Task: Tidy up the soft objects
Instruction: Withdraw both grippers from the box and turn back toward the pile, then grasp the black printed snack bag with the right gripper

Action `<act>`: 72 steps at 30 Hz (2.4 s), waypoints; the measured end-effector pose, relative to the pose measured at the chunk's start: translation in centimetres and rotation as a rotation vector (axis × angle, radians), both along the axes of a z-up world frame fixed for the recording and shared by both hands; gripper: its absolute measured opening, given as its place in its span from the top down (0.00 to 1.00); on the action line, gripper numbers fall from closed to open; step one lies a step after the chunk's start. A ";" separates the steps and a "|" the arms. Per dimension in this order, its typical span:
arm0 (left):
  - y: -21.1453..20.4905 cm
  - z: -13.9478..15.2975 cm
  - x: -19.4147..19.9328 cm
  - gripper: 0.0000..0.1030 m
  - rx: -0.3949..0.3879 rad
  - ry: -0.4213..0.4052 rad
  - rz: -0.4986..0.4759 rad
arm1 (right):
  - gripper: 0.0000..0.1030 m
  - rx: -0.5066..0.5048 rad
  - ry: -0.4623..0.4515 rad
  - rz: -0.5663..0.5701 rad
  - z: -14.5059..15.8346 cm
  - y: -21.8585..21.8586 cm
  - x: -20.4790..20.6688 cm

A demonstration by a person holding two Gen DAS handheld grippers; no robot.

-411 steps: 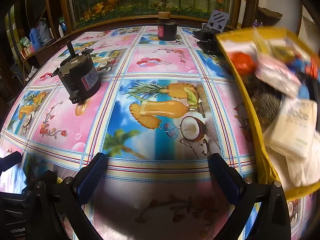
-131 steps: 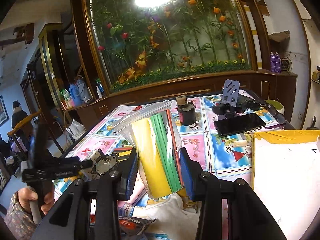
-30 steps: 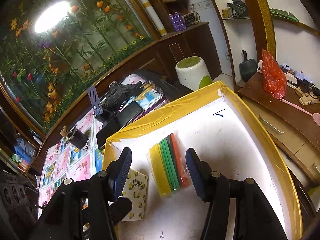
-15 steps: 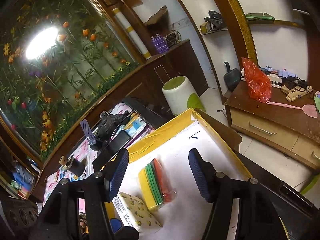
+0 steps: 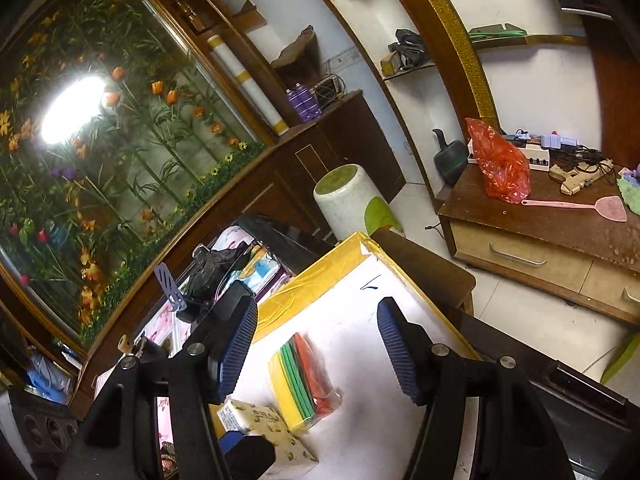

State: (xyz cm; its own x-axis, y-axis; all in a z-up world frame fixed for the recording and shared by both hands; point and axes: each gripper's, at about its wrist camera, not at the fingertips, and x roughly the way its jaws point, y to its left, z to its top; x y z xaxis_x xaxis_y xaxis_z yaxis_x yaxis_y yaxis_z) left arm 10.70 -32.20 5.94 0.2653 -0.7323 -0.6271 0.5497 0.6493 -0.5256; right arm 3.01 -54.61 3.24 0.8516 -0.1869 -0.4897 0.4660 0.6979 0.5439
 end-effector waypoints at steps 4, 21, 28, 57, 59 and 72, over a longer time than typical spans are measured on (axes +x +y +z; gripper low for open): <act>1.4 -0.1 -0.2 0.46 0.027 -0.003 0.016 | 0.36 -0.006 0.004 0.014 0.1 0.3 0.1; 4.4 -0.6 -2.8 0.44 0.084 -0.004 0.046 | 0.35 -0.042 -0.009 0.057 0.5 1.3 0.2; 6.5 1.1 -6.6 0.40 0.110 -0.135 0.058 | 0.31 -0.106 -0.076 0.110 1.6 3.0 -0.4; 26.5 0.7 -15.1 0.30 0.119 -0.330 0.258 | 0.17 -0.592 -0.299 0.399 2.6 22.9 -7.3; 26.0 0.5 -15.4 0.30 0.148 -0.347 0.237 | 0.17 -0.590 -0.289 0.397 2.5 22.7 -7.0; 25.1 0.3 -15.8 0.23 0.164 -0.364 0.169 | 0.15 -0.619 -0.261 0.400 2.0 22.9 -6.1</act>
State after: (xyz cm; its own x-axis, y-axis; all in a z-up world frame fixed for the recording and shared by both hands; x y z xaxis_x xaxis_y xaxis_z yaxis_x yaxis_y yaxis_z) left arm -5.07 -7.12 6.22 0.5984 -0.5578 -0.5752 0.5589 0.8050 -0.1992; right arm -3.11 -31.68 5.27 0.9851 -0.0154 -0.1713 0.0257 0.9980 0.0580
